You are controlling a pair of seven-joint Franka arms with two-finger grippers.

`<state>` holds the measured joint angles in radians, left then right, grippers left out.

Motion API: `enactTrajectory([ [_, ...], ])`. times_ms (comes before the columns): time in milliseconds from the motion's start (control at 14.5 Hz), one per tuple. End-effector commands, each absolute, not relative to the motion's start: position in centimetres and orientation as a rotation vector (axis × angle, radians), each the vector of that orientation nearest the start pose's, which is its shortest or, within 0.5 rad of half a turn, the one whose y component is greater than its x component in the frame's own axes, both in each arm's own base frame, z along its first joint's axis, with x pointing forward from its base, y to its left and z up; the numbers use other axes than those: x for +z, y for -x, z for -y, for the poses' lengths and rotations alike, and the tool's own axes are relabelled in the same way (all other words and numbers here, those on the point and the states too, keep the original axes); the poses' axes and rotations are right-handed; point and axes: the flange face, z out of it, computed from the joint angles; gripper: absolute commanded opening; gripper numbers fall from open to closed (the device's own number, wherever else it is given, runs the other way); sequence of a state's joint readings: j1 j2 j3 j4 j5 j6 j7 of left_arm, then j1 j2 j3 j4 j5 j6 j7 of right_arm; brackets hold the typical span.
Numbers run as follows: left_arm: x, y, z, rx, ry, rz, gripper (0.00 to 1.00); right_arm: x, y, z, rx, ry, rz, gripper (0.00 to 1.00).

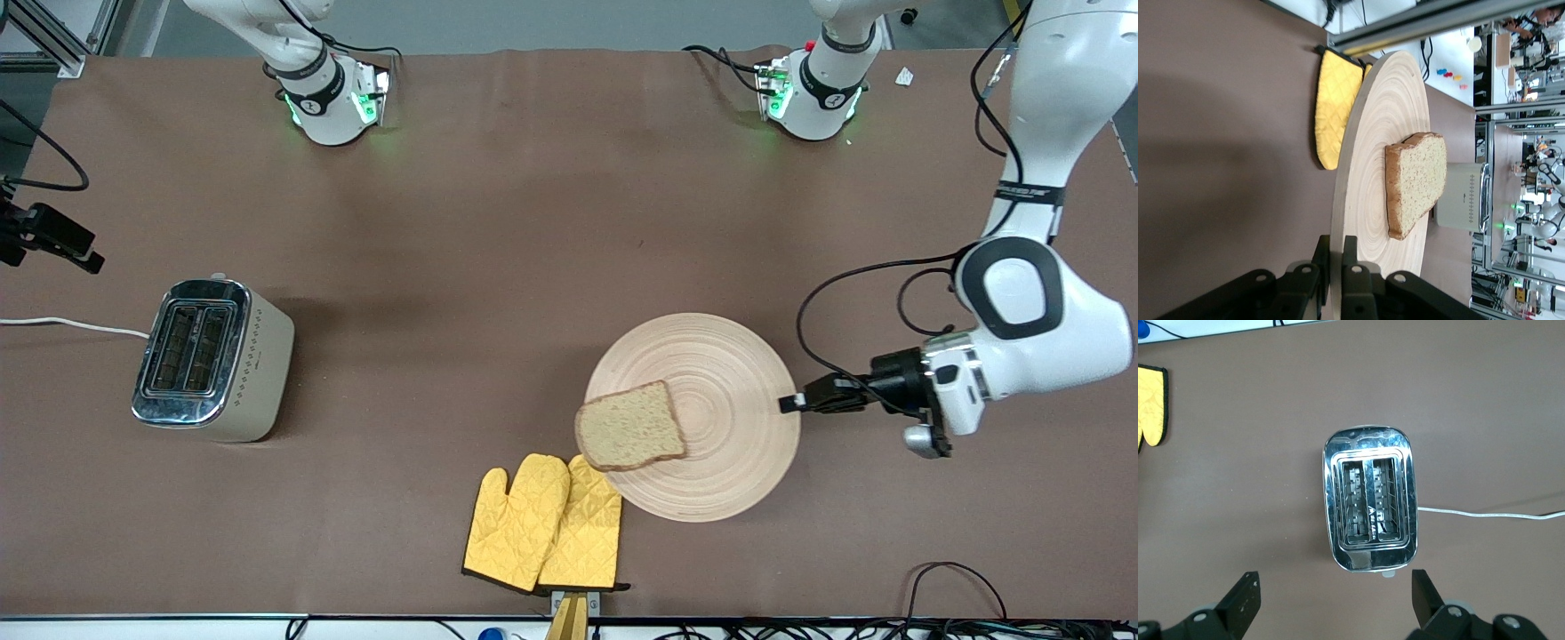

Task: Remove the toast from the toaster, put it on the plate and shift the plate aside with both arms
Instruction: 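Drag the plate with the bread toward the left arm's side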

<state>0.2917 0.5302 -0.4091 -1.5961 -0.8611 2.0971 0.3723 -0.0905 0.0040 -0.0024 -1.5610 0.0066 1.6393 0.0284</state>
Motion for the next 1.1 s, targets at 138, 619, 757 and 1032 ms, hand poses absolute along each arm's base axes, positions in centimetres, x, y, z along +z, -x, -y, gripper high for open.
enactTrajectory([
  [138, 37.6, -69.6, 0.1, 0.157, -2.213, -0.102, 0.00, 62.5, -54.0, 6.0, -0.031, 3.111, -0.185, 1.00],
  [619, 30.9, -67.6, -12.0, 0.165, -2.155, -0.076, 0.00, 61.3, -52.4, 4.6, -0.052, 3.116, -0.158, 1.00],
  [757, 28.9, -66.4, -15.1, 0.153, -2.124, -0.084, 0.00, 61.3, -52.4, 4.6, -0.049, 3.116, -0.158, 1.00],
  [1032, 25.9, -64.1, -19.7, 0.109, -2.178, -0.046, 0.00, 61.5, -52.5, 4.6, -0.056, 3.116, -0.158, 1.00],
])
